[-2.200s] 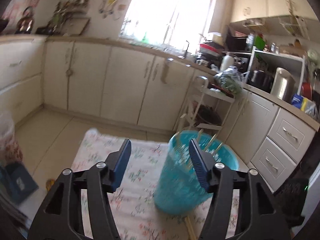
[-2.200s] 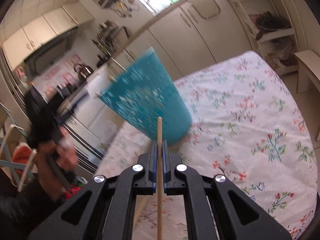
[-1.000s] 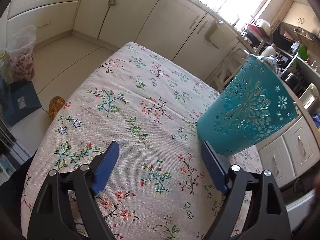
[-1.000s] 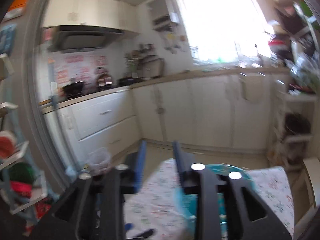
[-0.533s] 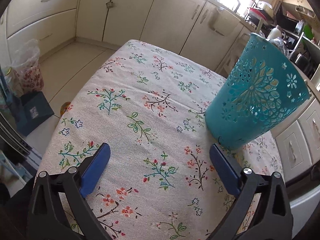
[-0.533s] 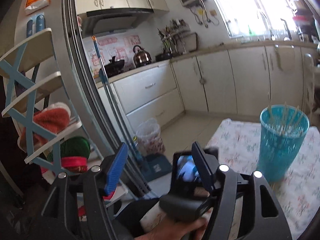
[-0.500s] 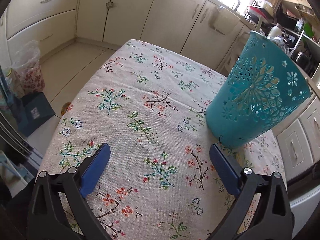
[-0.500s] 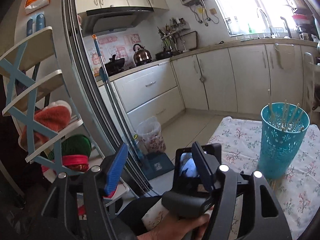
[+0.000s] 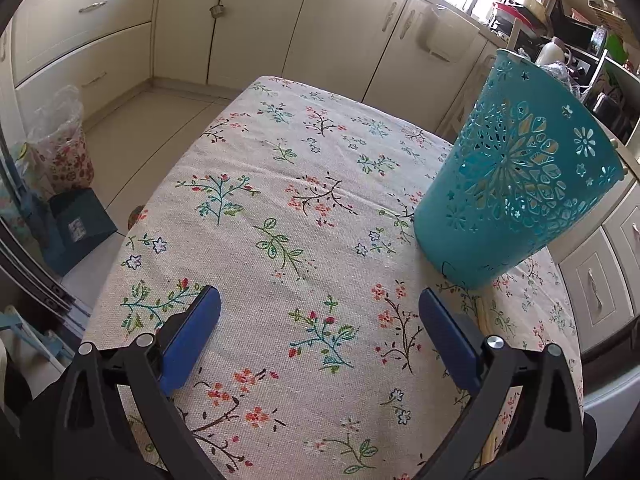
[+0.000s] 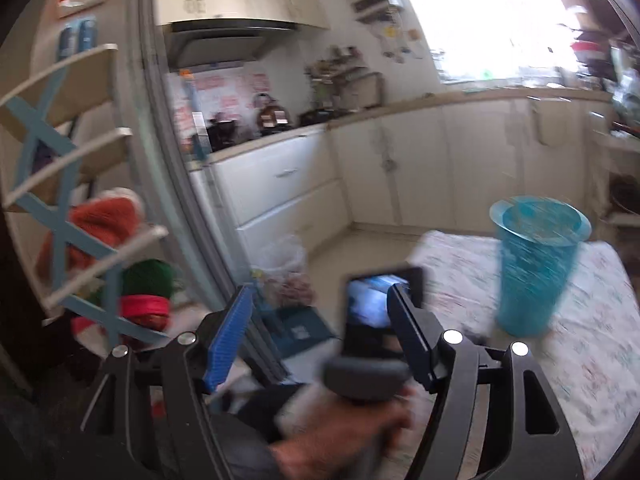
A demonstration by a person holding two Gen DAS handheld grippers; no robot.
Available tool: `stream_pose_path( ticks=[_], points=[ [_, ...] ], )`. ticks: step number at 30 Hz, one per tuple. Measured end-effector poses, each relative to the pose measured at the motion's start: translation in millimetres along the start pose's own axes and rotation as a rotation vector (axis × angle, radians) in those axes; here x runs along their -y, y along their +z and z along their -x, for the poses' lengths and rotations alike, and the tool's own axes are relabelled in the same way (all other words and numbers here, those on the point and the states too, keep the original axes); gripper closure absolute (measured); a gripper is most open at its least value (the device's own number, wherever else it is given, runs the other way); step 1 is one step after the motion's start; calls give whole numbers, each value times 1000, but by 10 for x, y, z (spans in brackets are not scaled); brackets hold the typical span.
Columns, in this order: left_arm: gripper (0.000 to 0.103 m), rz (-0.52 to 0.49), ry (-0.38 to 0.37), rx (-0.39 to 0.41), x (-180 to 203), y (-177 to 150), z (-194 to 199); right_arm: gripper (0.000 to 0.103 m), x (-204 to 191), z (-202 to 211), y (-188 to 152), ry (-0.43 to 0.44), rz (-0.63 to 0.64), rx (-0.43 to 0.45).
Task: Organize utensils
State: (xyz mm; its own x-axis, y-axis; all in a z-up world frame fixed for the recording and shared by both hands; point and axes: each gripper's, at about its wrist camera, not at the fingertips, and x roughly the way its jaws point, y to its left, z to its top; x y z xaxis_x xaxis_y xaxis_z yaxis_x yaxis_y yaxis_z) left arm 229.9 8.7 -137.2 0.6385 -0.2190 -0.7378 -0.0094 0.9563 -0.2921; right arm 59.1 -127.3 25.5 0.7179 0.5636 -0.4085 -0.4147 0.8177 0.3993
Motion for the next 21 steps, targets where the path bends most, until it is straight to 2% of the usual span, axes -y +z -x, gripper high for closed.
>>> stream_pose_path(
  ticks=[3,5,8,11,21],
  points=[
    [8,4,-7,1,-3,-6,10,36,649,-36,-228,-182,-138,-61],
    [8,0,-1,0,-5,-8,10,60,1045,-88,-338,-263,-224,-116],
    [8,-1,0,-1,-4,-9,5,73,1573,-194,-515,-328,-340,-208],
    [8,3,-5,1,-12,-11,10,78,1715,-308,-569,-329,-346,-250],
    [8,5,-8,2,-10,-5,8,89,1770,-743,-676,-385,-261,-373]
  ],
)
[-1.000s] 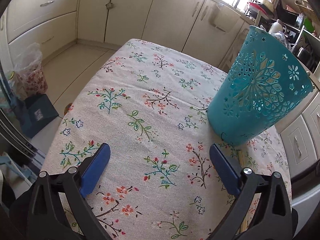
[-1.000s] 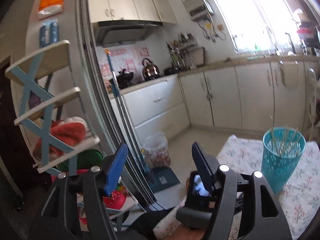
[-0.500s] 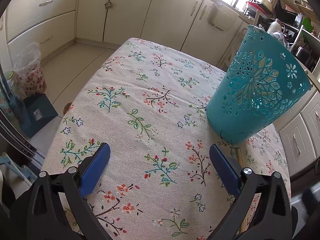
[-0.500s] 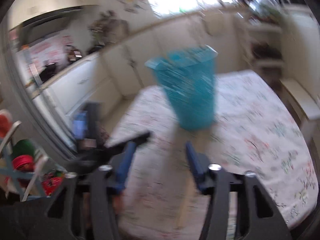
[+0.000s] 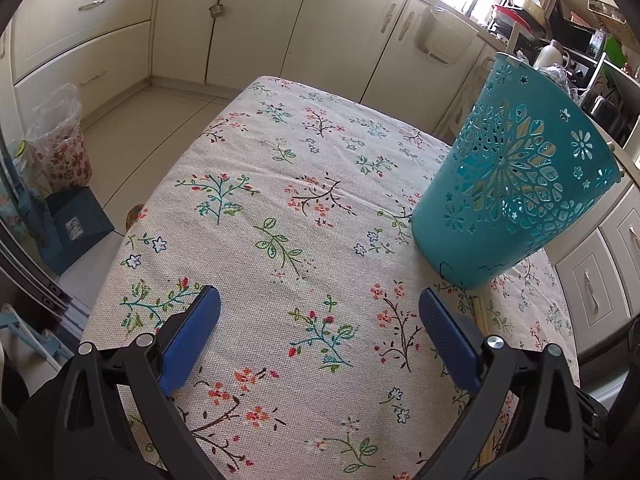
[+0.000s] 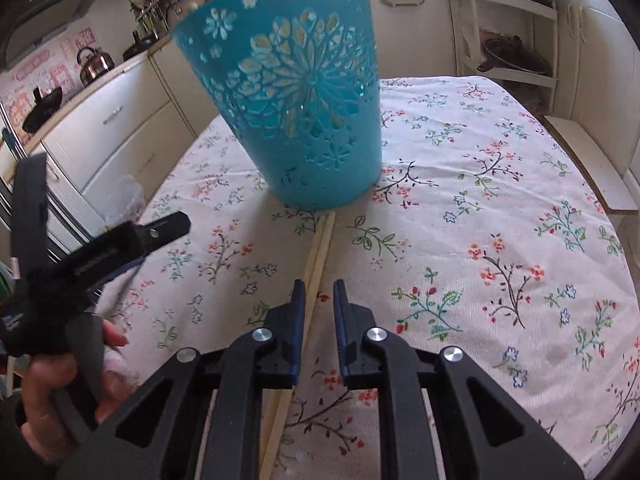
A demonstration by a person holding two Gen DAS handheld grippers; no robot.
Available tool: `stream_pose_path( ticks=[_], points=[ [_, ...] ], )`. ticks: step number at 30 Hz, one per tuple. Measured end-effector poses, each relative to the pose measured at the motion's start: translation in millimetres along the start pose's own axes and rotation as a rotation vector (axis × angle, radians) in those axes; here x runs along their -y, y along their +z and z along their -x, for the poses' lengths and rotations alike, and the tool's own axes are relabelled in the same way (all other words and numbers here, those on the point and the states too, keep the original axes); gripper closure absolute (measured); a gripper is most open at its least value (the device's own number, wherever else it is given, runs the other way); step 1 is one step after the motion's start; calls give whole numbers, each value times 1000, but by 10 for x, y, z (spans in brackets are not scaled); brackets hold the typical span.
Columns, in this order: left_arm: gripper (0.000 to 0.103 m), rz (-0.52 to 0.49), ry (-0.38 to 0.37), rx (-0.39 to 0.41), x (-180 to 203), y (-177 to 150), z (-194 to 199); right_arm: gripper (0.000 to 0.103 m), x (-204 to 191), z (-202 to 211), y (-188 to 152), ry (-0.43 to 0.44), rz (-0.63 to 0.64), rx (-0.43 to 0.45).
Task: Organize utensils
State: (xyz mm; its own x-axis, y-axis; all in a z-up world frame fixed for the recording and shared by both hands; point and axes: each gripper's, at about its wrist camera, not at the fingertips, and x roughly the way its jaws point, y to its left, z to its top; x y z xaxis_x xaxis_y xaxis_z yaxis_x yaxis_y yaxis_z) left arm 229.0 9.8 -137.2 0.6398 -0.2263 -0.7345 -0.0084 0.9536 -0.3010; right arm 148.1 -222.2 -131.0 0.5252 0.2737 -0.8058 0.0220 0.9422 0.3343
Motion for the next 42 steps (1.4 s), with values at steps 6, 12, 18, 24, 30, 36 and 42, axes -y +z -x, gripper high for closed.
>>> stream_pose_path(
  ticks=[6,12,18,24,30,36,42],
  points=[
    [8,2,-4,0,-6,2,0,89,-85,-109,1,-36,71,-9],
    [8,8,-11,3,-19,2,1,96,-50,-85,1,-59,140,-30],
    [8,-34,-3,-4,72,-2,3,97,373,78,-57,-60,75,-6],
    [8,-264,-53,-16,773,-164,90,97,598,140,-92,3,-23,27],
    [26,-427,-1,-105,1326,-276,-176,97,699,163,-98,47,-75,31],
    [71,-497,-14,-120,1493,-411,-280,97,680,177,-99,32,-49,20],
    [98,-474,-57,-148,1386,-339,-252,97,597,69,43,-15,20,-23]
  ],
)
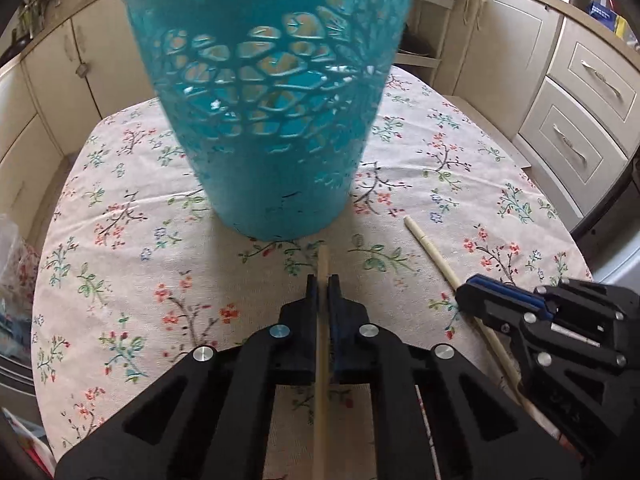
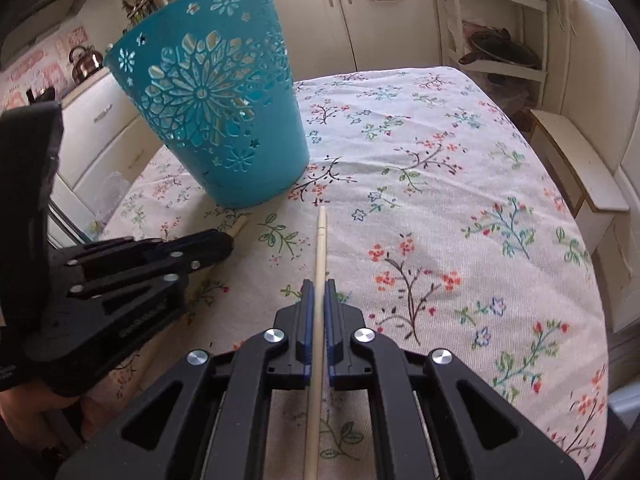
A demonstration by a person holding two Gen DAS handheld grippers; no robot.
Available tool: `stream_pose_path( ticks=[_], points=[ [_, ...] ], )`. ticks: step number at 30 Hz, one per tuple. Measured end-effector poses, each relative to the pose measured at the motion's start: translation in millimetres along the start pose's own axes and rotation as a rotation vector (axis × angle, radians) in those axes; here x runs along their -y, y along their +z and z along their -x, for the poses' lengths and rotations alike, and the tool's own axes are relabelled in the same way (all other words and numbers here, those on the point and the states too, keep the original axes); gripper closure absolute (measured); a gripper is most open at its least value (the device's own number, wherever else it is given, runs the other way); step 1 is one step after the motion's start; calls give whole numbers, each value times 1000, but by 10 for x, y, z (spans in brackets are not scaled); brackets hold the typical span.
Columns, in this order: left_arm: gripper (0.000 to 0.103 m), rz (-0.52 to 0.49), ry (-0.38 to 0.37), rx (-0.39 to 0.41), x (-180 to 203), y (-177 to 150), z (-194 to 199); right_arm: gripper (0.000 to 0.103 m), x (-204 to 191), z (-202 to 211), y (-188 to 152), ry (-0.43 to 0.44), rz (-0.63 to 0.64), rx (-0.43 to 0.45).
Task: Organize utensils
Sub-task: 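Grasp a stick with the left tool while the right tool grasps another stick, then lift the left tool's stick over the teal cup and drop it in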
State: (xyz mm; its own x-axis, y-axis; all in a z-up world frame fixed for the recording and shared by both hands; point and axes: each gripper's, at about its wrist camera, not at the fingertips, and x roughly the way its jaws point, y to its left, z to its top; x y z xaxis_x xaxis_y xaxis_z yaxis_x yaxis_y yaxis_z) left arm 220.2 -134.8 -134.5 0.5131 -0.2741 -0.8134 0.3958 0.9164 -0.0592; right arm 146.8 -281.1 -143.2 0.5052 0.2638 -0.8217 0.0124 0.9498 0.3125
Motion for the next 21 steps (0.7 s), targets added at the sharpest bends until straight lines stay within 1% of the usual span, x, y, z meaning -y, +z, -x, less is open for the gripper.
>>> stream_pose_path(
  ticks=[2,4,6,8,13,16,18,21],
  points=[
    [98,29,-11,4,-113,-21,56,97,-18,-39,52,-4,23,-11],
    [98,47,-13,7,-194,-36,94,97,-7,-56,90,10,25,-16],
    [98,71,-18,-9,-300,-46,83,97,-29,-74,133,28,43,-24],
    [97,77,-8,-18,-363,-62,52,97,-56,-139,149,29,69,-49],
    [98,47,-6,-9,-389,-47,43,97,-73,-147,124,17,92,-26],
    [98,57,-48,2,-422,-80,98,97,-45,-146,119,28,74,-20],
    [98,93,-117,32,-487,-104,242,97,5,-149,122,54,47,-20],
    [98,126,-227,129,-593,-102,654,97,94,-155,135,107,-7,-24]
  ],
)
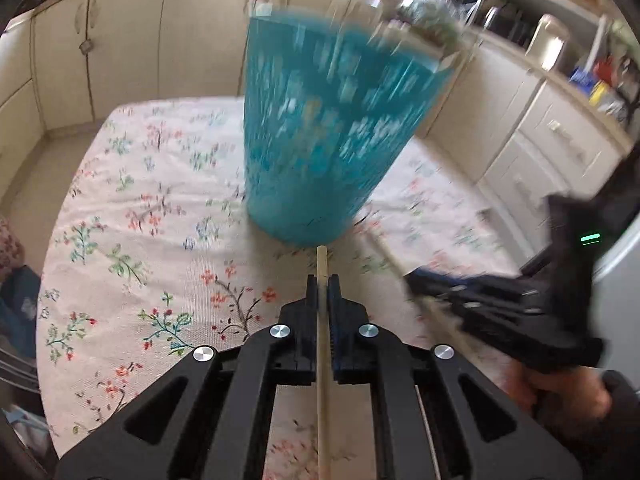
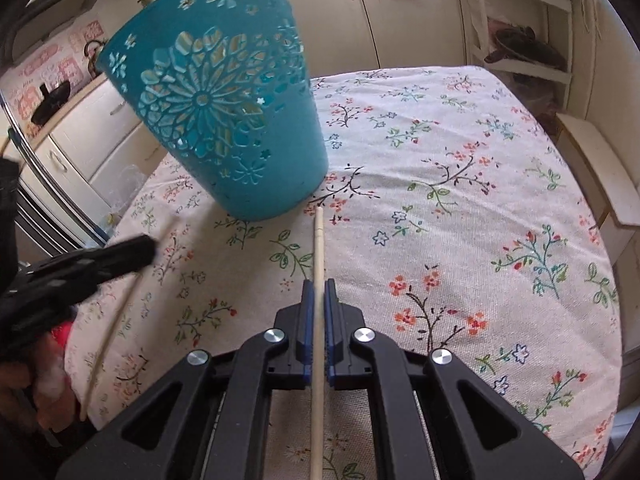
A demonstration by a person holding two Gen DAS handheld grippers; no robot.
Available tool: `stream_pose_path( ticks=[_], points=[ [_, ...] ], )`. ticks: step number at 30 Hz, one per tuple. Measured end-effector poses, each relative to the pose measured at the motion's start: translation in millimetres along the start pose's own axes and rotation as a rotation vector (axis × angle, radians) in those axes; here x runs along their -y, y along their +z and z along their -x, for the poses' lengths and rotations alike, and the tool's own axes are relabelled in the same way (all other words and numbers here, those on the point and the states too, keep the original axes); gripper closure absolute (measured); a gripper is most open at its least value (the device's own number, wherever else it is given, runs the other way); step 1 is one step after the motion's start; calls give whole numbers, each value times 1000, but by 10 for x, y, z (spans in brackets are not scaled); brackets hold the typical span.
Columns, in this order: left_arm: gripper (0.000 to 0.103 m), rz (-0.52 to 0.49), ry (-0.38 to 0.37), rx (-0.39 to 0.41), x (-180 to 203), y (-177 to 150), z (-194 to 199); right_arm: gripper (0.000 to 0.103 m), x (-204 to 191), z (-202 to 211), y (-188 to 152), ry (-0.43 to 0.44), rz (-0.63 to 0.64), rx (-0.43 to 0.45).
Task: Organize utensils
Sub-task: 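Lift the left tool's stick over the teal cup and drop it in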
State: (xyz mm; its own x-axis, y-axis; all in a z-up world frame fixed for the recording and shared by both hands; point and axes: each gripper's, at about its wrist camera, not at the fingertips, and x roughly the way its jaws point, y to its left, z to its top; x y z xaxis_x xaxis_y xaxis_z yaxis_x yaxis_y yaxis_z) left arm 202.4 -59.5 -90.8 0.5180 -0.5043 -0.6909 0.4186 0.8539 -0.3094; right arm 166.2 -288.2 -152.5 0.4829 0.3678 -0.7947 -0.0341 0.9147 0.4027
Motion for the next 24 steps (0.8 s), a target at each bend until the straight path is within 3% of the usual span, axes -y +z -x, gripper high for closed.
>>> stream_pose_path(
  ticks=[2,6,12,18,24],
  points=[
    [98,18,-71,91,1,129,335,98,63,3,3,42,-45,-2],
    [98,46,-136,267,-30,575,786,98,66,12,-5,57,-59,-1],
    [98,57,-135,503,67,1399,951,98,56,13,-17,63,-63,1],
    [98,103,-115,589,80,1899,674,98,95,1,-25,72,-68,2],
    [98,118,-51,621,27,2093,342,98,109,-1,-21,79,-71,1]
  ],
)
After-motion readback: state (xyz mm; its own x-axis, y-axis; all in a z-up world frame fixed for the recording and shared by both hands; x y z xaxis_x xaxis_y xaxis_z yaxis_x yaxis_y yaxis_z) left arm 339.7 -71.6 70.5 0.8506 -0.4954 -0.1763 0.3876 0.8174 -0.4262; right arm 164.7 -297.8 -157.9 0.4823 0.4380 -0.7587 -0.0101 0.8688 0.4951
